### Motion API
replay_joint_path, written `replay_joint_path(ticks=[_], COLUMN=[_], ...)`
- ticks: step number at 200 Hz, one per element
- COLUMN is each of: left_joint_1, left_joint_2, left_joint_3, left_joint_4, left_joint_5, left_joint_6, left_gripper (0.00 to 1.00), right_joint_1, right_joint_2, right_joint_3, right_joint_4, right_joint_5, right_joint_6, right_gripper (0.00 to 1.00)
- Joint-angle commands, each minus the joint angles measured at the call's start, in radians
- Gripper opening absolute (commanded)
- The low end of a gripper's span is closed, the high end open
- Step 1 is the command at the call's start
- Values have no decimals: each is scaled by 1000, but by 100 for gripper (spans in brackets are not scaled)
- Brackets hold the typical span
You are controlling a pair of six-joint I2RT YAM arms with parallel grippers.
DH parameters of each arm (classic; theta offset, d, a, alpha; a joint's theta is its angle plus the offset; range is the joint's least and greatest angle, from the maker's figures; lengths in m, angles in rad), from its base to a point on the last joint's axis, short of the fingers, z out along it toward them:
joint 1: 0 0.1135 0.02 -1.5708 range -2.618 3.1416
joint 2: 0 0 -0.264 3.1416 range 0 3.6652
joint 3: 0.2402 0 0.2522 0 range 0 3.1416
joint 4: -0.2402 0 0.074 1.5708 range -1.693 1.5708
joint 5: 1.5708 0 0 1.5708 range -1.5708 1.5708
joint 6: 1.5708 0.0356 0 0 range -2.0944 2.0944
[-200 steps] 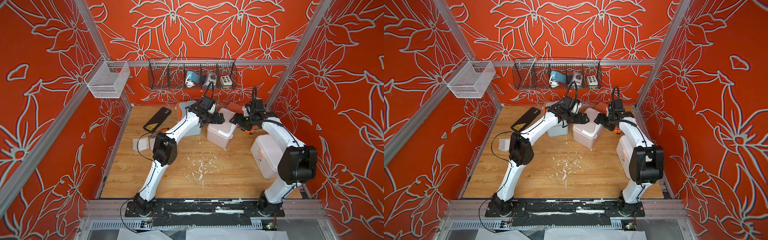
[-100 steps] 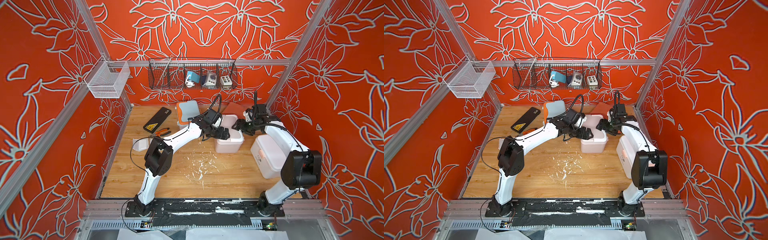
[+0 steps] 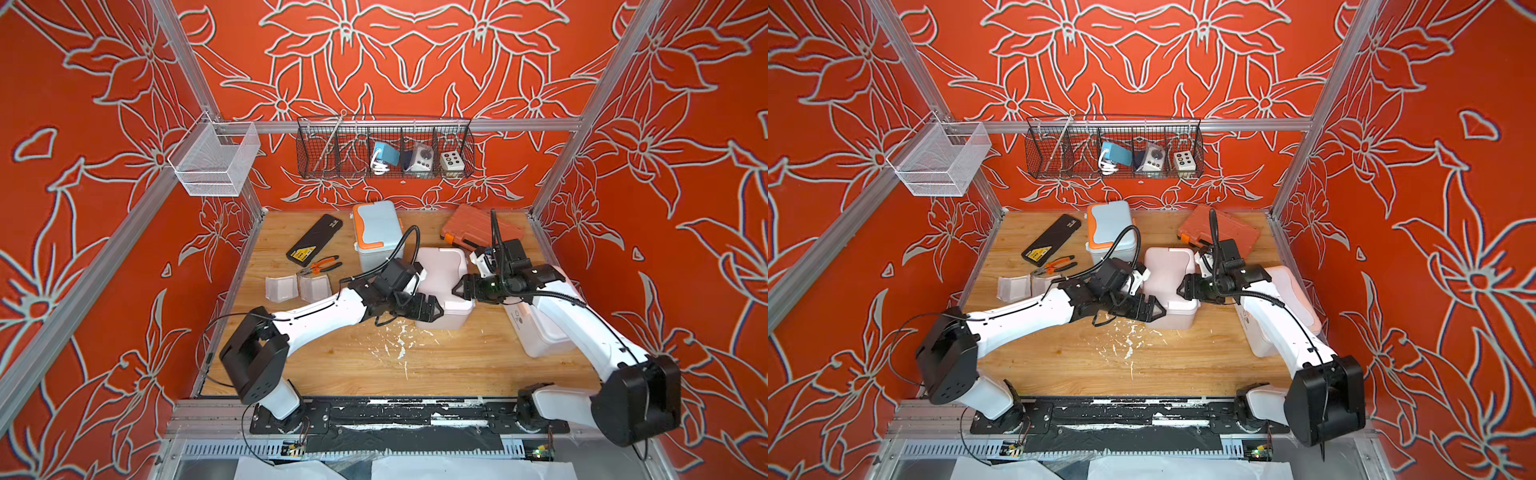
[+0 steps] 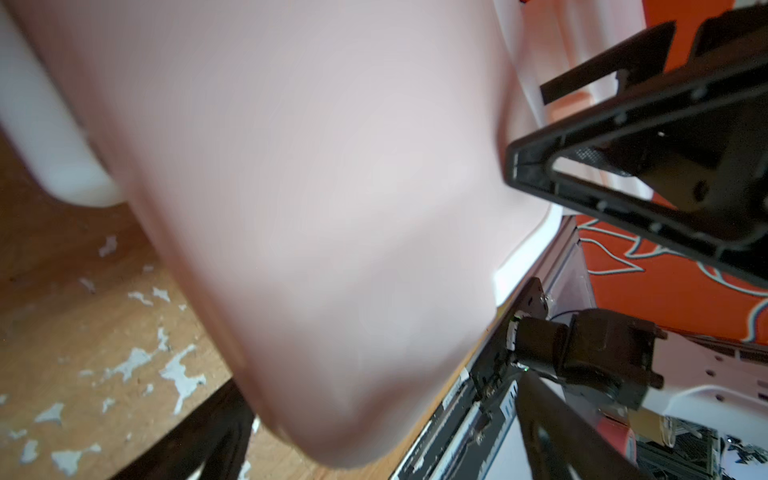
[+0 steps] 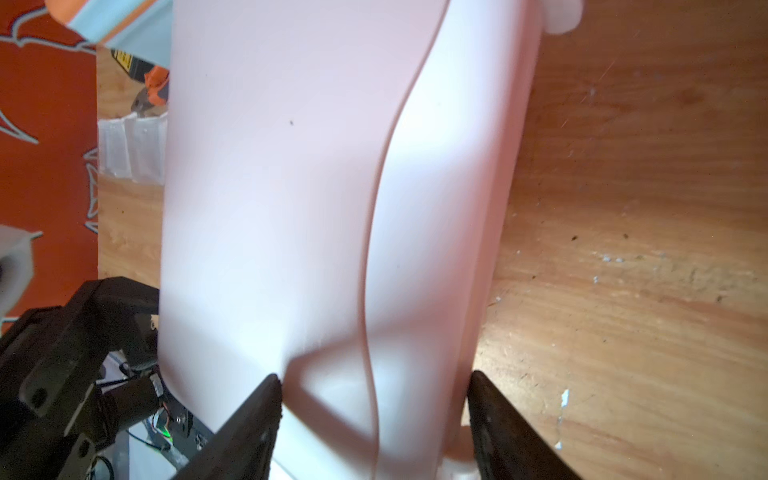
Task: Open first aid kits and take out gauze
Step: Move the first aid kit to the center of the board.
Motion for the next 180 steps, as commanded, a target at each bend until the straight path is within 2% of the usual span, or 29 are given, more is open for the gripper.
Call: replay_joint_path(ticks=[1,19,34,47,78,123,180], left_joint_1=[-16,30,82,117,176,183,128], left_joint_2=[-129,-211,-221,-202,-87,54,-8], left_joint_3=[-88,-114,-92,-65,6,48,-66], left_joint_4=[127,103,70,58,94,160,282], left_joint_5=[-10,-37,-19,-1,104,197,266], left_joint_6=[-67,-70,-50,-25,0,-13,-99], left_gripper=[94,95,95,95,95,94,94], right_joint_1=[21,21,19,17,16,20,94], right_joint_2=[-56,-80,-74,-43,65,177,113], right_joint_3=[8,51,72,94,152,174,75], right_joint_4=[-79,-106,-94,-75,-35,-59,-52], right_joint_5=[53,151,170,158,119,51,-32], right_joint_6=[2,1,-6,-10,-32,-103,-109], right_gripper=[73,77,79,82,83,79,73])
